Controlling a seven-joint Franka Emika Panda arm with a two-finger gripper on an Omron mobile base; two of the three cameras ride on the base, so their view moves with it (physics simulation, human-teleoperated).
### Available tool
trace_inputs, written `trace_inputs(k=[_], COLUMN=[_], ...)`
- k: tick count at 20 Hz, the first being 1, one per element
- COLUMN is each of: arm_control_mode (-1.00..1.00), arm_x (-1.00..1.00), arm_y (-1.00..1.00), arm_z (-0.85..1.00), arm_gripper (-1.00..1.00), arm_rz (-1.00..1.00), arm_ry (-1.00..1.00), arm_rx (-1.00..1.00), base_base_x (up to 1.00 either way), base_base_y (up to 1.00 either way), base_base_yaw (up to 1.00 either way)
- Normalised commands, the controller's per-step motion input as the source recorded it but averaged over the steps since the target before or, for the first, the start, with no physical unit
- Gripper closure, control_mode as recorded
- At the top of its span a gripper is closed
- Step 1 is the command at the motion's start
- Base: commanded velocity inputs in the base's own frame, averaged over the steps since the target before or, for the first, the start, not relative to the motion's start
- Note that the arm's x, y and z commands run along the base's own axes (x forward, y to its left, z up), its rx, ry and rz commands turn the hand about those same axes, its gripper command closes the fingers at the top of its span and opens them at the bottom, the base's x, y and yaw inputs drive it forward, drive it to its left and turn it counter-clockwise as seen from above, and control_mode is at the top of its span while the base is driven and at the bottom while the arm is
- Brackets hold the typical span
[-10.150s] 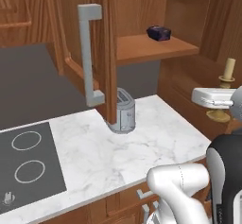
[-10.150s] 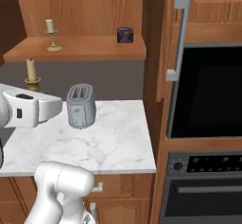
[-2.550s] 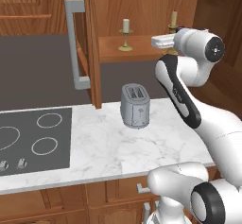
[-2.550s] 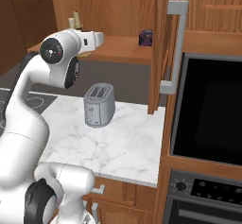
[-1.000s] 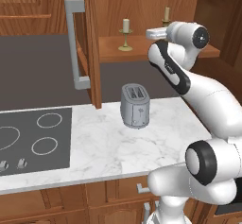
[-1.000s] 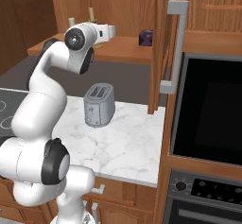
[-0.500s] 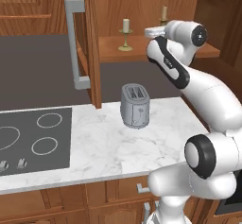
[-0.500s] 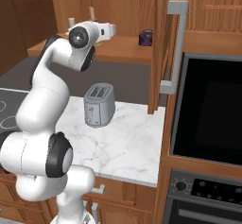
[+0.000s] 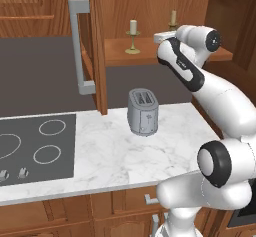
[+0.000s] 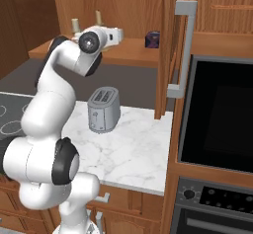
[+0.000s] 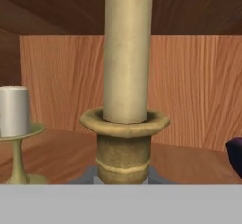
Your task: Pick the candle and candle from the dining table and place them in the open cabinet. Close the cabinet after placing the objects.
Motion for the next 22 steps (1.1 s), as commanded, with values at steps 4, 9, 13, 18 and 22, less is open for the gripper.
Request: trace_inputs(k=[4,9,13,18,22], arm_control_mode=[-1.0,-1.0,-1.0,-1.0,-1.0], arm_x=[0.0,0.15,0.35,0.28,0.24], arm_y=[0.0,0.0,0.0,0.0,0.0], arm_z=[-0.12,0.0,-0.02,-0.17,-0.22], arm_gripper=[1.0,1.0,1.0,1.0,1.0], arm_rz=[0.03,0.0,0.0,0.0,0.0], arm_ry=[-0.02,-0.02,-0.01,0.0,0.07], arm_rx=[0.0,0.0,0.0,0.0,0.0], base_base_x=[0.0,0.0,0.0,0.0,0.0], base_base_y=[0.0,0.0,0.0,0.0,0.0], base_base_yaw=[0.0,0.0,0.0,0.0,0.0])
